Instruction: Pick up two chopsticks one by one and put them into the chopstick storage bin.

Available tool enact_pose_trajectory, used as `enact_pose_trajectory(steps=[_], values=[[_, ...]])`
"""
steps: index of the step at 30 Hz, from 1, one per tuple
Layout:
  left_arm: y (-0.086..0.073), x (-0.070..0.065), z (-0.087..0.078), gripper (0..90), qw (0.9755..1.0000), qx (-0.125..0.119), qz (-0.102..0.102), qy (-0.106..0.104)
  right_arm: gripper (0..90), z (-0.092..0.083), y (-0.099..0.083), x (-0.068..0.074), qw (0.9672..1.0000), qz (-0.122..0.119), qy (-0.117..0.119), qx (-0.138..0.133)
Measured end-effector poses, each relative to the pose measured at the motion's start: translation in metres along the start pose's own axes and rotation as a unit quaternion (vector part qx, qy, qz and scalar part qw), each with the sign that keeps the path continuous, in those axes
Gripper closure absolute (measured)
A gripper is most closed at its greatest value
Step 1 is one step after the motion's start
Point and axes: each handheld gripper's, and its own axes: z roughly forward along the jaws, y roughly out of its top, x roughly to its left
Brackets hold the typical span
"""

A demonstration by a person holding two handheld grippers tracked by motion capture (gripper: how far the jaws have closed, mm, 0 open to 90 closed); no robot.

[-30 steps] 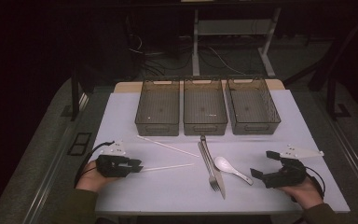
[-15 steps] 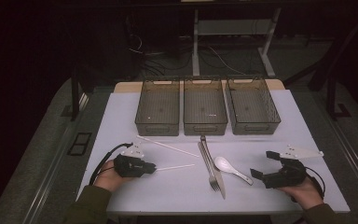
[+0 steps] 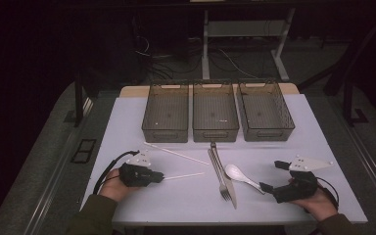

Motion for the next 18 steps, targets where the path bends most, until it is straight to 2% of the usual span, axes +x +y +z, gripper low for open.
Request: enact_pose_trajectory(steps=[1, 3, 5, 12, 18], values=[[0.0004, -0.0002, 0.0002, 83.1, 1.0, -0.001, -0.001, 0.0, 1.4, 0.0015, -0.0005, 0.0016, 1.0, -0.006, -0.002, 0.0], [0.0011, -0.0001, 0.0002, 83.1, 1.0, 0.003, 0.002, 0.002, 1.4, 0.0053, -0.0007, 0.0036, 1.0, -0.007, 0.004, 0.002], [0.0016, -0.0011, 0.001, 83.5, 1.0, 0.002, -0.003, 0.0, 1.4, 0.0081, -0.0009, 0.0051, 0.9999, -0.009, 0.006, 0.009], [0.0024, -0.0003, 0.0, 84.0, 1.0, 0.005, -0.007, 0.003, 1.4, 0.0111, -0.0011, 0.005, 0.9998, -0.009, 0.003, 0.016], [0.0046, -0.0008, -0.0054, 84.0, 0.9995, -0.013, -0.029, 0.0, 1.4, 0.0111, -0.0007, 0.0044, 0.9998, -0.005, 0.002, 0.017]])
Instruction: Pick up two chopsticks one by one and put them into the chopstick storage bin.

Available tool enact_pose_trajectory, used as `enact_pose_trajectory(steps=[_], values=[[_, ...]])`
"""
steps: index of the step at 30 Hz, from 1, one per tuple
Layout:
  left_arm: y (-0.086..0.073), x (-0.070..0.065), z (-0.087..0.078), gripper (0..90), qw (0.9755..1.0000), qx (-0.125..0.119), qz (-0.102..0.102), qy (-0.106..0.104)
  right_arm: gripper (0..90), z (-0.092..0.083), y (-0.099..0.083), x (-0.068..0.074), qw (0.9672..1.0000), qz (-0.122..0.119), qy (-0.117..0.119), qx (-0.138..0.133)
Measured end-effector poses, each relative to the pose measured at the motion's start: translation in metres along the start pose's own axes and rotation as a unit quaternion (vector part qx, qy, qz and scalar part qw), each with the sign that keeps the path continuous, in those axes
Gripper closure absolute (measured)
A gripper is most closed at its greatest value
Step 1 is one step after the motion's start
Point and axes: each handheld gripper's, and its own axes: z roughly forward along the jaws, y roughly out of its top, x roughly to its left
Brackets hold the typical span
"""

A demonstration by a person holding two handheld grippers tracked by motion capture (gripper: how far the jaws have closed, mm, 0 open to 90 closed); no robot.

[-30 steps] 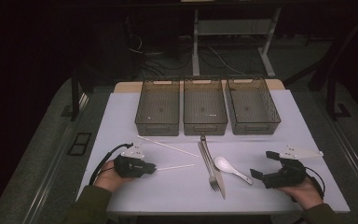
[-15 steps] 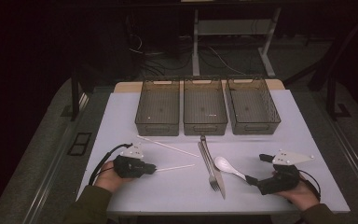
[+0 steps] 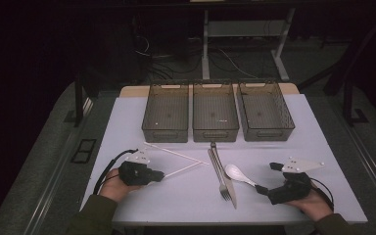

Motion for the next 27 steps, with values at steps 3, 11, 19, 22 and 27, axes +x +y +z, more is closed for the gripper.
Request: enact_pose_trajectory(steps=[3, 11, 19, 22, 27], values=[[0.003, -0.001, -0.004, 84.0, 1.0, -0.007, -0.001, 0.004, 1.4, 0.0, 0.0, 0.0, 1.0, 0.0, -0.001, 0.0], [0.015, -0.002, -0.015, 84.0, 0.9989, -0.043, -0.01, 0.018, 1.4, -0.001, 0.001, 0.0, 1.0, 0.002, -0.002, -0.001], [0.033, -0.004, -0.019, 84.0, 0.9972, -0.071, -0.003, 0.023, 1.4, -0.002, 0.001, -0.001, 1.0, 0.006, -0.003, -0.001], [0.038, -0.003, -0.02, 83.9, 0.9967, -0.078, -0.002, 0.023, 1.4, -0.002, 0.001, -0.001, 1.0, 0.005, -0.003, -0.002], [0.046, 0.0, -0.025, 84.0, 0.9956, -0.089, -0.002, 0.03, 1.4, -0.002, 0.001, -0.001, 1.0, 0.005, -0.005, -0.003]])
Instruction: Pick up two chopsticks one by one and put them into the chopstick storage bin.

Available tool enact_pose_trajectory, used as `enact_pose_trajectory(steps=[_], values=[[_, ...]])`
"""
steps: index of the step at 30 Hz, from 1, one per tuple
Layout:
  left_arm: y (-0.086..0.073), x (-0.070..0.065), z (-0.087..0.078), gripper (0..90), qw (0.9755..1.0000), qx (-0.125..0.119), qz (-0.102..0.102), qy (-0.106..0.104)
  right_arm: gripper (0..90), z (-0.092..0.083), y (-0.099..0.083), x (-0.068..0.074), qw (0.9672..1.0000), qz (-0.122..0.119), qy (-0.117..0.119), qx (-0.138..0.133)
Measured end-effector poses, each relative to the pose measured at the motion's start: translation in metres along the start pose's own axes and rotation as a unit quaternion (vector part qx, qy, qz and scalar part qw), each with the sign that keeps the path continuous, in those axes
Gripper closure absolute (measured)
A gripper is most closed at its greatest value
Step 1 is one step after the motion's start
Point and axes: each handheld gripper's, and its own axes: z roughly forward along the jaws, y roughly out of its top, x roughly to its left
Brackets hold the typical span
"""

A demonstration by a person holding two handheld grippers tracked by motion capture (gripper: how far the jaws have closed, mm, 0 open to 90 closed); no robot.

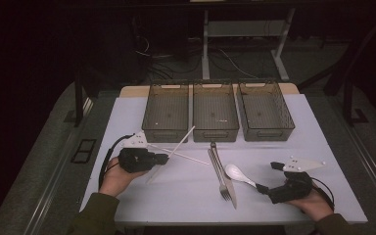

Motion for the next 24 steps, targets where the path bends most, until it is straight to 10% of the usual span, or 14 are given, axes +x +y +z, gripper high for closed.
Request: enact_pose_trajectory(steps=[24], values=[[0.082, 0.055, -0.007, 84.3, 0.9983, -0.012, 0.001, 0.057, 1.4, -0.002, 0.0, 0.0, 1.0, 0.006, -0.001, -0.005]])
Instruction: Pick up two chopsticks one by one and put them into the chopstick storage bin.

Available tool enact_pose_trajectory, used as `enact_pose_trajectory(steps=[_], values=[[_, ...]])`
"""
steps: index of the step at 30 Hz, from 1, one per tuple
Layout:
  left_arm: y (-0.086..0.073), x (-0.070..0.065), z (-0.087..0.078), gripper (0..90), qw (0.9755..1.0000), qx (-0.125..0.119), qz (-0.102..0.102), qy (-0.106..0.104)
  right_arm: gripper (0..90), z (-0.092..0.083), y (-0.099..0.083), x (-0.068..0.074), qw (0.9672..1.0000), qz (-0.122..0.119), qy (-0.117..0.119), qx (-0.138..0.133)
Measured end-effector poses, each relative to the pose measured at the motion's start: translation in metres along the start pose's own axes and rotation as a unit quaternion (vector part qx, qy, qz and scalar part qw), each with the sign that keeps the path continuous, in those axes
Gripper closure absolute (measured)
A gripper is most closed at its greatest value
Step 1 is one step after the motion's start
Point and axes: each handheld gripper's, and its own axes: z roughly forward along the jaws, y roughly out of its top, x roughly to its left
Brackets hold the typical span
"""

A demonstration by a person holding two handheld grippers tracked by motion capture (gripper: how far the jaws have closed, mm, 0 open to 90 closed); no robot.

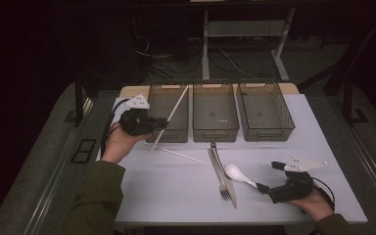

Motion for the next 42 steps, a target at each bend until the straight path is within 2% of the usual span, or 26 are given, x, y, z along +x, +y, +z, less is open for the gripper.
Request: enact_pose_trajectory(steps=[8, 12, 14, 19, 23, 26, 30, 34, 42], values=[[0.031, 0.025, -0.001, 84.3, 0.9994, -0.021, 0.004, 0.028, 1.4, 0.0, 0.0, -0.001, 1.0, 0.0, -0.001, -0.002], [0.039, 0.038, 0.003, 84.3, 0.9988, -0.026, 0.001, 0.041, 1.4, -0.001, 0.0, 0.0, 1.0, 0.001, -0.001, -0.001], [0.04, 0.045, 0.007, 84.3, 0.9985, -0.027, -0.007, 0.046, 1.4, -0.001, 0.0, 0.0, 1.0, 0.001, 0.0, -0.002], [0.034, 0.061, 0.02, 84.3, 0.9977, 0.0, -0.03, 0.06, 1.4, -0.001, 0.0, 0.0, 1.0, 0.002, 0.0, -0.002], [0.022, 0.073, 0.031, 84.2, 0.9956, 0.025, -0.055, 0.072, 1.4, -0.002, 0.0, 0.0, 1.0, 0.002, 0.0, -0.002], [0.014, 0.078, 0.038, 84.2, 0.9943, 0.04, -0.07, 0.07, 1.4, -0.002, 0.0, 0.0, 1.0, 0.002, 0.0, -0.001], [0.004, 0.08, 0.05, 84.2, 0.9923, 0.069, -0.078, 0.067, 1.4, -0.002, 0.0, 0.0, 1.0, 0.002, 0.0, -0.001], [-0.005, 0.083, 0.056, 84.2, 0.9903, 0.074, -0.094, 0.07, 1.4, -0.002, 0.0, 0.0, 1.0, 0.001, 0.001, -0.002], [-0.015, 0.087, 0.067, 84.0, 0.9875, 0.09, -0.103, 0.078, 1.4, -0.002, 0.0, 0.0, 1.0, 0.0, 0.001, -0.002]])
